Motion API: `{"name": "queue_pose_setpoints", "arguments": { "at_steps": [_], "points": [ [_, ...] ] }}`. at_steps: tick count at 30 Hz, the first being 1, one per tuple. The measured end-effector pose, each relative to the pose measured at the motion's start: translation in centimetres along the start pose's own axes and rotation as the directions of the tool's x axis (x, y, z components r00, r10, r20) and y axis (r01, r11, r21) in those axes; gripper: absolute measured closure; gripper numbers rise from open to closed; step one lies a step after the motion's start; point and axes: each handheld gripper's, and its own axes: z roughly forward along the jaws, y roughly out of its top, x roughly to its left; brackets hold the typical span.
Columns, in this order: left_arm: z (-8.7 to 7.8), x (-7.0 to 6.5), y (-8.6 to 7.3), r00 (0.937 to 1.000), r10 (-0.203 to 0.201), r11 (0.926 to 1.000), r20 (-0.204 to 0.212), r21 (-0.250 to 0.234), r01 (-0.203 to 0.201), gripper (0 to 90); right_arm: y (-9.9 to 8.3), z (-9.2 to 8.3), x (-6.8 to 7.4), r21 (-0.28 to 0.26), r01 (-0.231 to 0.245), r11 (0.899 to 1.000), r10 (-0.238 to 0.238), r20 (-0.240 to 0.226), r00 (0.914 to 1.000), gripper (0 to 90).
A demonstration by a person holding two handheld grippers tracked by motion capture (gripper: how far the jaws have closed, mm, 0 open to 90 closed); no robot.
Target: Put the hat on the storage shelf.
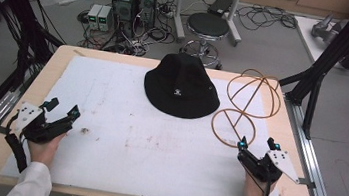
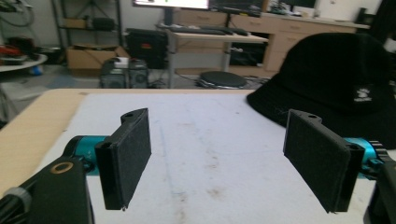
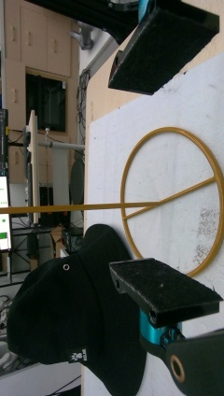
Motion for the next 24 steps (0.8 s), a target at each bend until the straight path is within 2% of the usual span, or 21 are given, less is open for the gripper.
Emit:
{"name": "queue_pose_setpoints", "arguments": {
  "at_steps": [2,5,8,11,12,15,17,22,24],
  "points": [
    [0.5,-0.1,0.1,0.9995,-0.013,0.9998,0.029,0.017,0.012,23.5,0.0,0.1,0.1,0.006,0.008,1.000,-0.008,-0.003,1.0000,10.1],
    [0.9,-0.4,0.2,0.9993,0.005,0.9994,0.037,0.035,-0.006,23.2,-0.1,0.1,0.2,0.010,0.013,1.000,-0.013,-0.005,0.9999,10.1],
    [1.6,-1.0,1.0,0.9980,0.049,0.9970,0.041,0.057,-0.051,23.2,0.0,0.1,0.2,0.006,0.011,1.000,-0.011,0.001,0.9999,10.2],
    [2.2,-1.3,1.6,0.9963,0.068,0.9951,0.053,0.069,-0.072,23.4,0.0,0.1,0.1,0.008,0.002,1.000,-0.002,0.004,1.0000,10.1],
    [2.9,-1.7,2.5,0.9933,0.089,0.9905,0.074,0.099,-0.096,23.4,0.0,0.1,0.1,0.008,0.003,1.000,-0.003,0.005,1.0000,10.1],
    [4.2,-2.4,3.6,0.9887,0.108,0.9828,0.104,0.139,-0.122,23.5,0.0,0.3,0.0,0.011,0.005,1.000,-0.005,0.007,1.0000,10.1],
    [5.1,-3.0,4.3,0.9856,0.120,0.9796,0.119,0.147,-0.137,23.4,-0.1,0.4,0.1,0.016,0.018,1.000,-0.018,0.008,0.9998,10.1],
    [7.3,-4.4,5.5,0.9790,0.145,0.9725,0.143,0.162,-0.168,23.3,0.0,0.3,0.2,0.012,0.015,1.000,-0.015,0.001,0.9999,10.1],
    [7.7,-4.6,5.6,0.9783,0.145,0.9711,0.148,0.168,-0.169,22.7,0.0,0.3,0.2,0.010,0.016,1.000,-0.016,-0.003,0.9999,10.1]
  ]
}}
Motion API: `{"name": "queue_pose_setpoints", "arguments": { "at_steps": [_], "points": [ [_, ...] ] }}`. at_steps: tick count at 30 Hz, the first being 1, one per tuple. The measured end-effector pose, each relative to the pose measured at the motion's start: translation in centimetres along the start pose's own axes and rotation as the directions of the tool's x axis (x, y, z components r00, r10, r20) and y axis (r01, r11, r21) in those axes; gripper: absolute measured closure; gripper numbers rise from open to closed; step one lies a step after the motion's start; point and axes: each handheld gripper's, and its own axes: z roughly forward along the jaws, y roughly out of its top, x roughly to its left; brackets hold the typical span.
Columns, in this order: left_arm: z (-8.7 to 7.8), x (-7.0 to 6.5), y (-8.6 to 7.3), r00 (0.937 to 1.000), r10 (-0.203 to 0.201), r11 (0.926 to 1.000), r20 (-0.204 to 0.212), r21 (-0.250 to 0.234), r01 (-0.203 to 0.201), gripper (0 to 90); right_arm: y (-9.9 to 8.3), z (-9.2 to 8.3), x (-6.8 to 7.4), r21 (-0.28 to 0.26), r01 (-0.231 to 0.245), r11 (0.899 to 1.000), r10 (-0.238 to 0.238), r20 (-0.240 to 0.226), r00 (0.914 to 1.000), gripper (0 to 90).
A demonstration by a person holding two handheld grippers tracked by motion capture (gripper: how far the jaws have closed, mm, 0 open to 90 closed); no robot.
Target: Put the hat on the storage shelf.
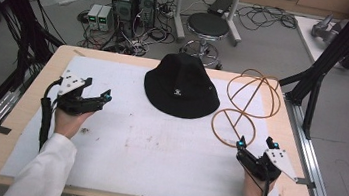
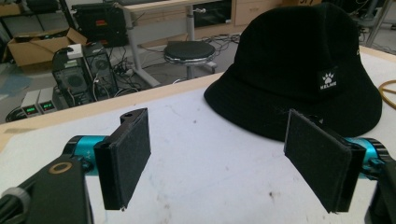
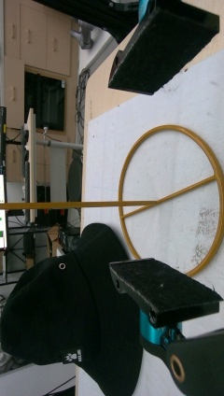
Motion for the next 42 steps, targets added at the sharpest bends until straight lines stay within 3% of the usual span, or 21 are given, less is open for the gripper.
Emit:
{"name": "queue_pose_setpoints", "arguments": {
  "at_steps": [5,10,13,17,21,27,34,42],
  "points": [
    [2.4,-0.5,1.5,0.9996,-0.004,0.9996,0.029,0.027,0.003,22.3,0.0,0.0,0.0,0.006,-0.007,1.000,0.007,-0.002,1.0000,10.1],
    [3.7,-1.0,2.5,0.9982,-0.018,0.9994,0.057,0.029,0.017,22.2,0.0,0.0,0.0,0.005,-0.008,1.000,0.008,-0.003,1.0000,10.1],
    [5.1,-2.2,3.6,0.9966,0.022,0.9989,0.079,0.040,-0.025,22.1,0.0,0.0,0.0,0.007,-0.002,1.000,0.003,-0.006,1.0000,10.1],
    [6.2,-3.0,4.3,0.9947,0.032,0.9977,0.098,0.057,-0.037,21.9,0.0,0.0,0.0,0.003,-0.008,1.000,0.009,-0.007,0.9999,10.1],
    [8.2,-4.3,5.3,0.9877,0.060,0.9932,0.144,0.090,-0.073,21.8,0.0,0.0,0.0,0.007,-0.011,1.000,0.011,-0.008,0.9999,10.1],
    [10.9,-5.8,5.8,0.9802,0.080,0.9851,0.181,0.136,-0.106,21.9,0.0,0.0,0.0,0.007,-0.009,1.000,0.009,-0.014,0.9999,10.1],
    [13.8,-6.9,5.9,0.9772,0.070,0.9808,0.200,0.165,-0.104,21.9,0.0,0.0,0.0,0.007,-0.006,1.000,0.006,-0.017,0.9998,10.2],
    [15.3,-8.0,5.5,0.9762,0.065,0.9802,0.207,0.170,-0.102,21.8,-0.1,0.1,0.0,0.013,-0.010,1.000,0.010,-0.021,0.9997,10.1]
  ]
}}
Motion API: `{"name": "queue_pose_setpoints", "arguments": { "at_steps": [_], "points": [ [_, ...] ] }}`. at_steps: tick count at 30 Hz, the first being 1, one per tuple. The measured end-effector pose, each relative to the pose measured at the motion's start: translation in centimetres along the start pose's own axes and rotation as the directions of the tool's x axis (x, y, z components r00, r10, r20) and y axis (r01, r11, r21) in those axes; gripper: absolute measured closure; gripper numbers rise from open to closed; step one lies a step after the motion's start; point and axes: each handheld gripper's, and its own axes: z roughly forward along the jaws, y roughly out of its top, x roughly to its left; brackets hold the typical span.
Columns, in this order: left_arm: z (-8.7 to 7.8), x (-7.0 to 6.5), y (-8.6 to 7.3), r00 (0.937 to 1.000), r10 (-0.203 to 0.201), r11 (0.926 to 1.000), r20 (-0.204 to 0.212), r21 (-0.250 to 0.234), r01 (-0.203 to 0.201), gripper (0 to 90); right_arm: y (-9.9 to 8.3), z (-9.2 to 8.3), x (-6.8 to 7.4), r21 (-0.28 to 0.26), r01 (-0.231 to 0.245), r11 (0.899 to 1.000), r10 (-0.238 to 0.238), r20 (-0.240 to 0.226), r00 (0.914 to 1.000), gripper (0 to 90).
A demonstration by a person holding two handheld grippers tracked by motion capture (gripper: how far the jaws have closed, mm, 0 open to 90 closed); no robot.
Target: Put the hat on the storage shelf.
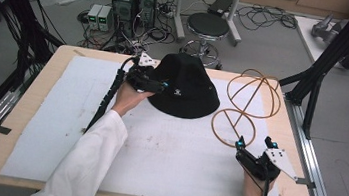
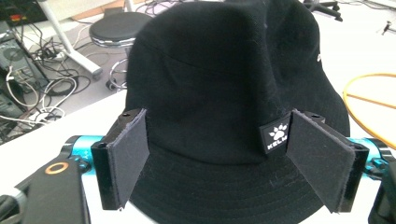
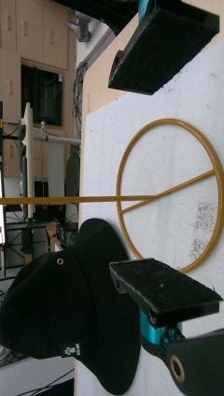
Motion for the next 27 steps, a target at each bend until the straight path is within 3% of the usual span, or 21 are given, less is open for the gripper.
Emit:
{"name": "queue_pose_setpoints", "arguments": {
  "at_steps": [13,22,27],
  "points": [
    [3.3,-1.3,1.5,0.9997,-0.007,0.9994,0.025,0.033,0.006,21.8,0.0,0.1,0.1,-0.002,0.008,1.000,-0.008,-0.011,0.9999,10.1],
    [5.9,-2.4,2.0,0.9977,-0.024,0.9977,0.063,0.064,0.020,21.3,0.0,0.3,0.2,0.003,0.008,1.000,-0.008,-0.016,0.9998,10.1],
    [7.0,-3.0,2.0,0.9980,-0.029,0.9972,0.057,0.070,0.025,21.5,0.0,0.3,0.1,-0.002,0.013,1.000,-0.013,-0.018,0.9997,10.1]
  ]
}}
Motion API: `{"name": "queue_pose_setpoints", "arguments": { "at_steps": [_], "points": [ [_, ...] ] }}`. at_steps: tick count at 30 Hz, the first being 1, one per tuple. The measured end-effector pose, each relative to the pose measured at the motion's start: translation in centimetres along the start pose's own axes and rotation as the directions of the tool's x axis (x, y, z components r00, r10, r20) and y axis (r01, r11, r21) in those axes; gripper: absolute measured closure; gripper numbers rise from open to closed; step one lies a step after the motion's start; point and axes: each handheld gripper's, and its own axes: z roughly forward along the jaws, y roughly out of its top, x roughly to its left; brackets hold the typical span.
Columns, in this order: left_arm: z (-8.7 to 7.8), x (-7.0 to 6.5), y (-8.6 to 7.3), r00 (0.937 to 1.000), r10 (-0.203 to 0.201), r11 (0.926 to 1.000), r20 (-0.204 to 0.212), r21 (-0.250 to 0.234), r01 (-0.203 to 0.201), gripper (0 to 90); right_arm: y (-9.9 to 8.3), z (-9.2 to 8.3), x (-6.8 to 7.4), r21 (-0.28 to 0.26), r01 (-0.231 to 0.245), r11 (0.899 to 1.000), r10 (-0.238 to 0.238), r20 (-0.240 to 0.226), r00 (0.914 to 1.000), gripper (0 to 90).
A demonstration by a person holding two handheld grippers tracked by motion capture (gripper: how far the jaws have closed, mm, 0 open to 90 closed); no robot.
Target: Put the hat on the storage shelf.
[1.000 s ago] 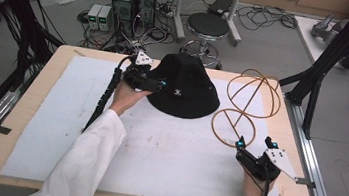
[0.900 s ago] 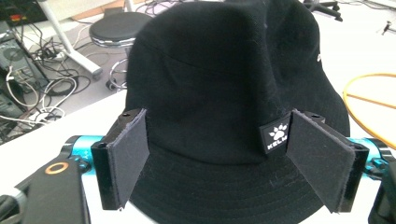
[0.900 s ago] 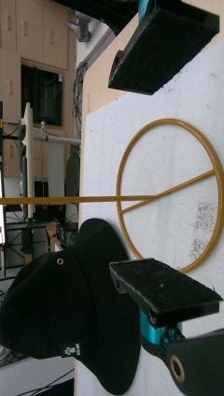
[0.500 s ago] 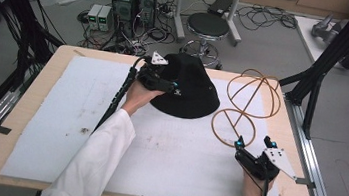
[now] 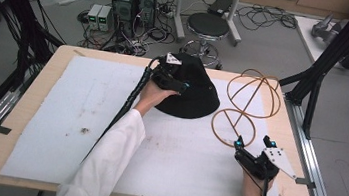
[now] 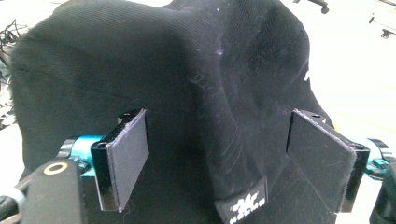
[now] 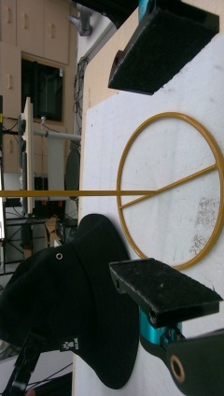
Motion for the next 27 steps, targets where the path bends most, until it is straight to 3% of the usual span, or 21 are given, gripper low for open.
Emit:
{"name": "queue_pose_setpoints", "arguments": {
  "at_steps": [4,7,8,9,13,15,16,24,27],
  "points": [
    [0.9,-0.2,-0.1,0.9994,-0.027,0.9996,-0.022,0.012,0.027,28.9,0.0,0.0,0.0,-0.002,-0.013,1.000,0.013,-0.011,0.9998,10.1],
    [1.5,-0.6,-0.4,0.9951,-0.051,0.9983,-0.084,0.024,0.053,37.1,-0.1,0.0,0.0,0.005,-0.026,1.000,0.026,-0.020,0.9995,10.1],
    [1.6,-0.6,-0.4,0.9940,-0.058,0.9977,-0.092,0.028,0.061,42.0,-0.1,0.1,-0.1,0.006,-0.023,1.000,0.023,-0.022,0.9995,10.2],
    [1.8,-0.8,-0.6,0.9940,-0.059,0.9979,-0.092,0.021,0.061,58.2,-0.1,0.1,-0.1,0.009,-0.030,1.000,0.030,-0.029,0.9991,10.1],
    [1.8,-0.7,-0.6,0.9924,-0.061,0.9976,-0.107,0.026,0.064,82.4,-0.1,0.2,-0.1,0.010,-0.027,1.000,0.027,-0.030,0.9992,10.1],
    [1.8,-0.2,-0.8,0.9907,-0.114,0.9931,-0.074,0.016,0.116,84.6,-0.1,0.2,-0.1,0.010,-0.025,1.000,0.026,-0.030,0.9992,10.2],
    [1.9,0.0,-0.8,0.9912,-0.119,0.9927,-0.059,0.016,0.120,85.0,-0.1,0.2,-0.1,0.008,-0.025,1.000,0.025,-0.031,0.9992,10.2],
    [1.6,0.5,-1.6,0.9954,-0.095,0.9950,-0.009,-0.033,0.095,85.6,-0.1,0.2,0.0,0.014,-0.025,1.000,0.026,-0.032,0.9992,10.2],
    [1.5,0.5,-1.7,0.9966,-0.081,0.9957,-0.008,-0.044,0.081,85.6,-0.1,0.2,0.0,0.009,-0.024,1.000,0.024,-0.023,0.9994,10.1]
  ]
}}
